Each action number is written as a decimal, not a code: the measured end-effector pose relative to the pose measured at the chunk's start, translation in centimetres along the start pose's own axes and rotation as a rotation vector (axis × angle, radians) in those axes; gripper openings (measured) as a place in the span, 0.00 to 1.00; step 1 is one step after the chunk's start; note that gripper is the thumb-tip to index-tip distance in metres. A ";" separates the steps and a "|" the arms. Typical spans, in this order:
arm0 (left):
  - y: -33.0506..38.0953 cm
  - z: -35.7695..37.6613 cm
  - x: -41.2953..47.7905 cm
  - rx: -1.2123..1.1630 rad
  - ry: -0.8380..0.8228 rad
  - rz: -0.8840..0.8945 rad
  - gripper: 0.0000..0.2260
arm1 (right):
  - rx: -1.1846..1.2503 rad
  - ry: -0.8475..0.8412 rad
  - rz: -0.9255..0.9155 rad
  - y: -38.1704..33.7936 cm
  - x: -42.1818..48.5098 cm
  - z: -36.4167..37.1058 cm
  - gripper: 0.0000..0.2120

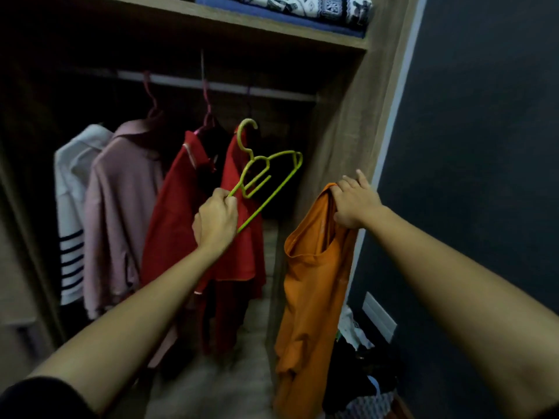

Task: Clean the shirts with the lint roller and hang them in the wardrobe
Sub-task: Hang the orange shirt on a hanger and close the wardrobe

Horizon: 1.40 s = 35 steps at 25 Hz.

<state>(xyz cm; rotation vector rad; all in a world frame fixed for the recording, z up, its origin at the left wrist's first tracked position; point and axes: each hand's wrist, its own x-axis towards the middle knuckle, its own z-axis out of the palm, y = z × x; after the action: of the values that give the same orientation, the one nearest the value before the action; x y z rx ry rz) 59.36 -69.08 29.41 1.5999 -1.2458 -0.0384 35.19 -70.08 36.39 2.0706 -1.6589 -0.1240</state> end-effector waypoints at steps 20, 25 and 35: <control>-5.2 -7.7 -5.9 -0.414 -0.285 0.289 0.11 | 0.409 0.357 -0.404 -7.0 -7.9 -5.5 0.31; -2.7 -8.4 -7.7 -0.109 0.122 0.520 0.14 | 0.263 0.761 -0.484 -3.6 -8.3 -4.5 0.26; -3.9 -2.7 -16.5 0.100 -0.289 0.285 0.27 | 0.337 0.956 -0.518 -1.2 -9.7 -8.5 0.20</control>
<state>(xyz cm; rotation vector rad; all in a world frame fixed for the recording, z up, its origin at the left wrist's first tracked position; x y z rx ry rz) 55.99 -55.79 19.04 1.5235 -1.7150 -0.0282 36.80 -58.15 41.20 2.1942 -0.5804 0.8881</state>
